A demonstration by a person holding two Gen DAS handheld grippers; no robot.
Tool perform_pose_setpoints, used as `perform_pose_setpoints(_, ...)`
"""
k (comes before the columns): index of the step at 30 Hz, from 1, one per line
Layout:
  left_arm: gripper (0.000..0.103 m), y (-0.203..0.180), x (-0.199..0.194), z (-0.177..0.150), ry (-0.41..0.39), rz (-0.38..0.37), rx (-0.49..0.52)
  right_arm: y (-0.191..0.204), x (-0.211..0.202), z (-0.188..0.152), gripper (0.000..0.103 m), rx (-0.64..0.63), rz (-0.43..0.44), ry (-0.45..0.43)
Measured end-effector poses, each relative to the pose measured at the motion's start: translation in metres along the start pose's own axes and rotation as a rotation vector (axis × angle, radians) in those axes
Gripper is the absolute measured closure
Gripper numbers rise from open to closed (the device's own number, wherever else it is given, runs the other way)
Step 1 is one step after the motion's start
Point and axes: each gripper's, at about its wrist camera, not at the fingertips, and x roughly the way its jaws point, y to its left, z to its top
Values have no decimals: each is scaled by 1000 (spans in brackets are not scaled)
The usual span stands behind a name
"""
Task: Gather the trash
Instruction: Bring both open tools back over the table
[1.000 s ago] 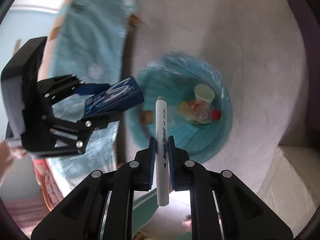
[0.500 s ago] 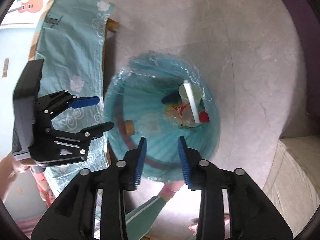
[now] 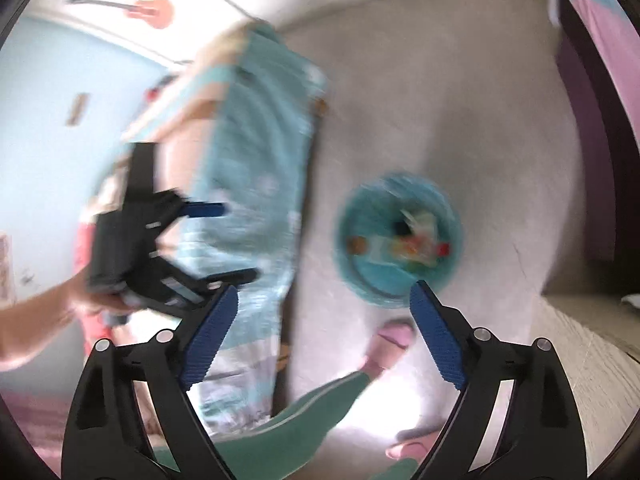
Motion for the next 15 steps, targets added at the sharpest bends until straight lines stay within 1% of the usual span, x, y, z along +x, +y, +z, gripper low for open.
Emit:
perform_pose_setpoints(2, 7, -11, -27, -3, 8, -10, 3, 18, -34, -10, 15, -9, 9, -10)
perform_pose_setpoints(3, 7, -16, -37, -2, 5, -8, 7, 24, -54, -15, 15, 4, 35, -12)
perform_pose_setpoints(5, 7, -35, -61, 1, -19, -3, 30, 31, -85, -26, 15, 29, 53, -31)
perform_pose_setpoints(6, 7, -46, -73, 3, -34, -4, 45, 35, -109, -35, 15, 34, 44, -48)
perform_pose_setpoints(8, 7, -71, -100, 10, -79, -12, 94, 39, -141, -50, 15, 29, 13, -86)
perform_pose_setpoints(10, 7, -100, -124, 19, -117, -13, 160, 39, -181, -73, 15, 28, -23, -149)
perform_pose_setpoints(11, 7, -113, -132, 23, -125, -6, 186, 38, -200, -87, 15, 30, -43, -181)
perform_pose_setpoints(12, 7, -127, -139, 27, -129, 6, 216, 34, -224, -105, 15, 35, -83, -223)
perform_pose_setpoints(14, 7, -159, -152, 37, -138, 45, 286, 25, -254, -133, 15, 51, -132, -255)
perform_pose_setpoints(15, 7, -175, -160, 42, -158, 55, 320, 19, -269, -147, 15, 66, -160, -266)
